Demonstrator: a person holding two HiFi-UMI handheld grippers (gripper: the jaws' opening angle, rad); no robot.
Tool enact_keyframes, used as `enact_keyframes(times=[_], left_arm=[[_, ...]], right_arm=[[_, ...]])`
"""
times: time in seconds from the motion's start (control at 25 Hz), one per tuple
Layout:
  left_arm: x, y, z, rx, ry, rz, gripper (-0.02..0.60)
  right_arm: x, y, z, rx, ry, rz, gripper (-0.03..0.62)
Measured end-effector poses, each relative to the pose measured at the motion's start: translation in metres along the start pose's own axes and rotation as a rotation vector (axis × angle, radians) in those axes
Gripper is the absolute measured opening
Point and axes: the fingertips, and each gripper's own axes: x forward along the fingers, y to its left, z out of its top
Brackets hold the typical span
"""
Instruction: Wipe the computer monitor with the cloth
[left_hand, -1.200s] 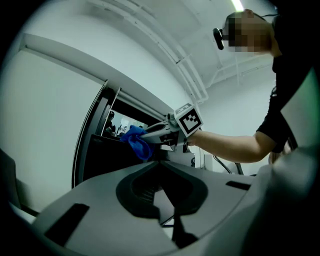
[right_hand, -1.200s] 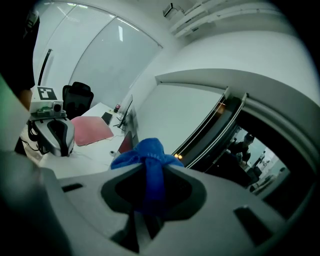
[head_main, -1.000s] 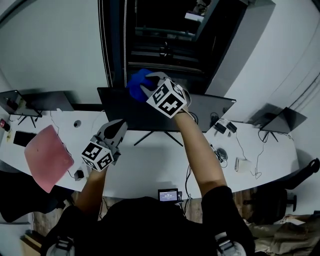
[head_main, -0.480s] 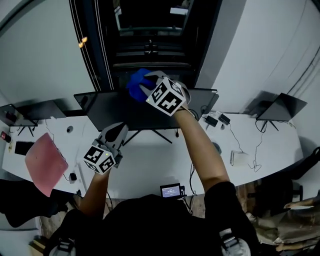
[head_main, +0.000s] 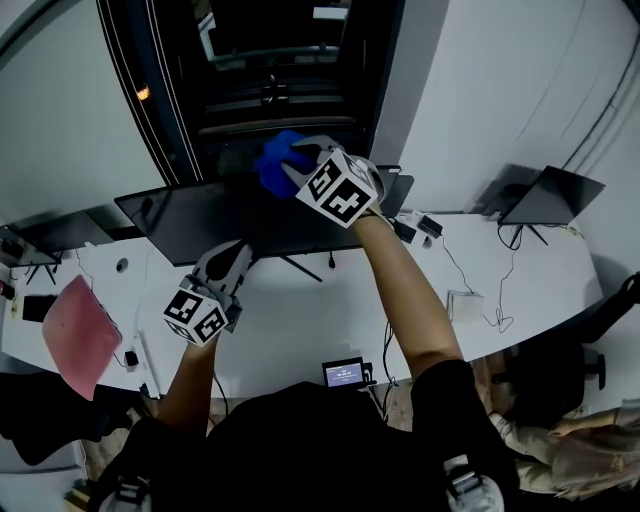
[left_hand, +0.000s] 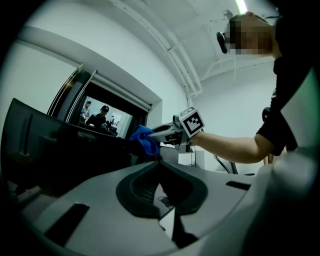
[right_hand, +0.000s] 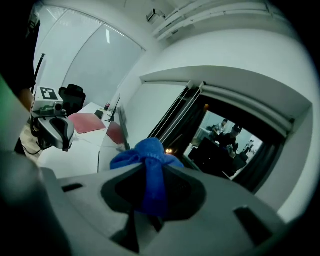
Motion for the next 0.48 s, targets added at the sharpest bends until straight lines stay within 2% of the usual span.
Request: enact_keyframes(times=[0.48], left_arm=[[0.035, -0.034, -0.014, -0.003, 0.016, -0.025, -0.006]], right_arm=[[-0.050, -0.037, -0.060, 0.049, 0.008, -0.065, 0.097]])
